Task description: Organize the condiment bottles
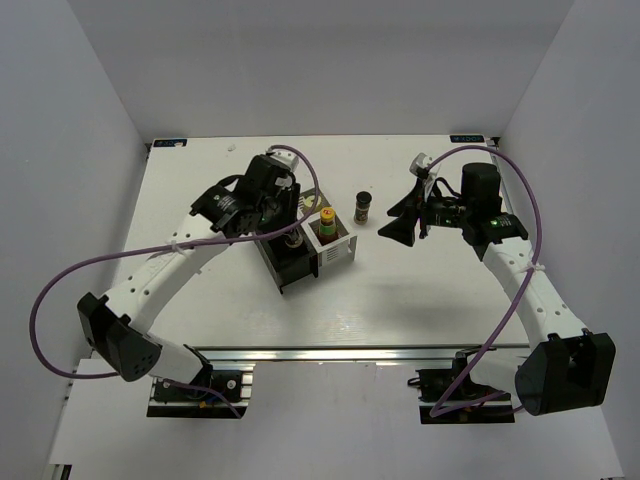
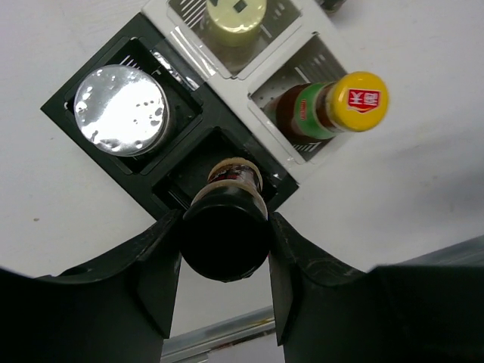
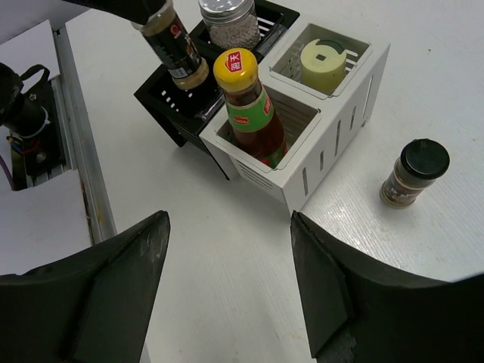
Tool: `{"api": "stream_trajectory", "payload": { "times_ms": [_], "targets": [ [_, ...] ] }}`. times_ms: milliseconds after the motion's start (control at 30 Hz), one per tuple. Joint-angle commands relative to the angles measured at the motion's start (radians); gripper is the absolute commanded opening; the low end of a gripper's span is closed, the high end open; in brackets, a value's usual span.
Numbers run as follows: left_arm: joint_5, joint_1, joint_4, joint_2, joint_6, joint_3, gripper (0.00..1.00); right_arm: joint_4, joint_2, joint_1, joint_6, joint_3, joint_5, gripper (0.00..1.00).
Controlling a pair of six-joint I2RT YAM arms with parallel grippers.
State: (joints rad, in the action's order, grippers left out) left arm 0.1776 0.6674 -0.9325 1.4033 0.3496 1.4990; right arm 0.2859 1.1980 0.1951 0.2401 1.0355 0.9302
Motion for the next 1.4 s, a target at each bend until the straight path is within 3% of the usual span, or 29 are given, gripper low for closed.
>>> {"api": "stream_trajectory", "payload": {
  "times_ms": [0,533,1100,1200,1233,1333,1367],
  "targets": [
    [0.095,0.018,0.003,0.014,-0.007,0.018,0.00,-0.013,-0.005,-0.011,0.007,0.005,0.027,0.70],
    [0.102,0.024,0.064,0.146,-0.054,-0.014,0.00,-0.007,0.000,-0.016,0.011,0.006,0.035,0.70],
    [0.092,0.024,0.251,0.175,-0.113,-0.177,0.00,-0.004,0.003,-0.023,0.011,0.006,0.058,0.70],
    [0.102,0.024,0.258,0.178,-0.115,-0.183,0.13,-0.002,0.003,-0.025,0.011,0.005,0.059,0.71],
    [0.102,0.024,0.259,0.174,-0.115,-0.186,0.27,-0.002,0.005,-0.025,0.010,0.005,0.059,0.71],
    [0.108,0.024,0.262,0.163,-0.115,-0.189,0.56,0.001,0.006,-0.025,0.010,0.006,0.058,0.71],
    [0.112,0.024,0.259,0.161,-0.113,-0.187,0.60,0.001,0.008,-0.025,0.010,0.006,0.058,0.71]
  ]
}}
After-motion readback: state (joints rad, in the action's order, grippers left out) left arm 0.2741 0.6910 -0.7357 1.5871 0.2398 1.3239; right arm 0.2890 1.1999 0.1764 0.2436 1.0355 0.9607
